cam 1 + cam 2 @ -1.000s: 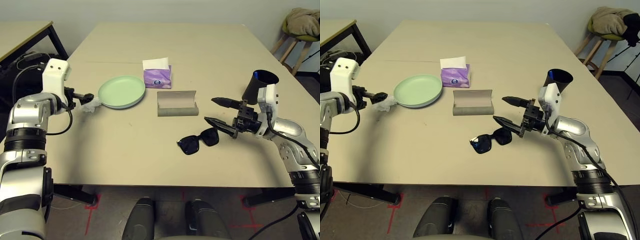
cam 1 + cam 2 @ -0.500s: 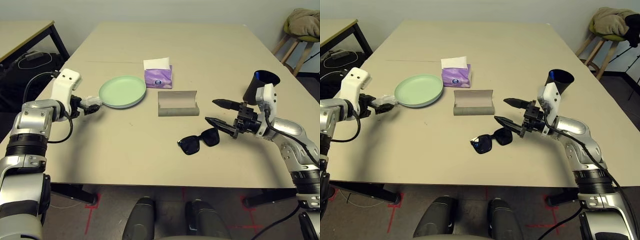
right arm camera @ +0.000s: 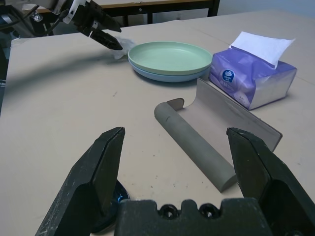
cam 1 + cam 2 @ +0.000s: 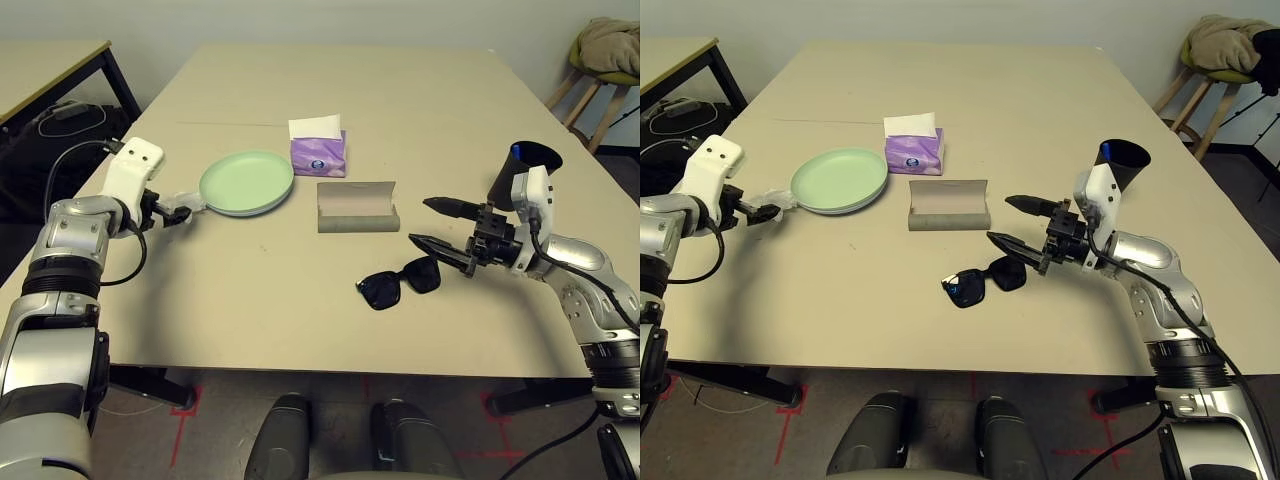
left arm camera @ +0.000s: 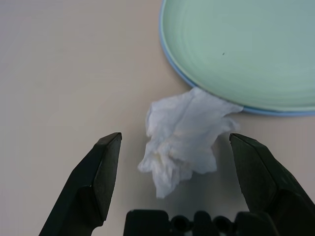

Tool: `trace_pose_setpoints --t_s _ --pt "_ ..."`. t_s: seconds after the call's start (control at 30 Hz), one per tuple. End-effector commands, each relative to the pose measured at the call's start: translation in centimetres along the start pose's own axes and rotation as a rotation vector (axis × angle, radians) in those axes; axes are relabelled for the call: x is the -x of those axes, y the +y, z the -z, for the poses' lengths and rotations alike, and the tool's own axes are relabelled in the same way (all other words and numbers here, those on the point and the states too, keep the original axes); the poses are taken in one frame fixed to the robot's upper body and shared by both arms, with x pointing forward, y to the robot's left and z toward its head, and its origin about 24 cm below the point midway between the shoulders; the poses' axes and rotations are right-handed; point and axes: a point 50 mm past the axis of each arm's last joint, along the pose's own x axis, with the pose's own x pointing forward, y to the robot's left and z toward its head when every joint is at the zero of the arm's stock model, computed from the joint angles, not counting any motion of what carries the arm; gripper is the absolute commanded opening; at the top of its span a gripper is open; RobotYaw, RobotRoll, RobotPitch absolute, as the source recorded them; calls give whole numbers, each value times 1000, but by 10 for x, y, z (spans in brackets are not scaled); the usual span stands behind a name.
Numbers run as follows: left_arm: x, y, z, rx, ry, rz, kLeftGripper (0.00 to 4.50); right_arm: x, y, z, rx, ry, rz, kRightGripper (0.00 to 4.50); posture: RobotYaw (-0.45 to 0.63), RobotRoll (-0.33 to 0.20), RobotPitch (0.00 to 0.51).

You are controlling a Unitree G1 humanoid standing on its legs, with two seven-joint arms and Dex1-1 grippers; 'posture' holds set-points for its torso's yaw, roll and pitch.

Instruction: Organize and tidy the items on the table.

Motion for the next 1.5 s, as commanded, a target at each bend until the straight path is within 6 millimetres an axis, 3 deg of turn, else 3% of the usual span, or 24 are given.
trace_pose_setpoints --t_s 0.03,0.1,0.2,0.53,0.83,1.17,1.5 --pt "-6 -7 4 -14 38 42 4445 1 1 -2 2 -8 6 4500 175 0 78" --pt "-8 -8 6 -4 42 42 4445 1 1 -3 3 -11 6 4500 175 0 78" --pt "-11 -9 9 16 55 36 3808 1 1 -3 5 -14 5 4500 174 0 78" --pt "-13 -8 14 36 61 5 39 1 1 -3 7 -16 3 4500 171 0 77" --pt "-10 -7 11 84 29 -19 39 0 3 -2 1 -18 -1 4500 177 0 79" --pt "6 12 -12 362 -135 -191 39 -1 3 1 -1 -12 -9 4500 186 0 78" --pt "10 15 -47 449 -286 -235 39 -4 4 -1 3 -16 -15 4500 187 0 77"
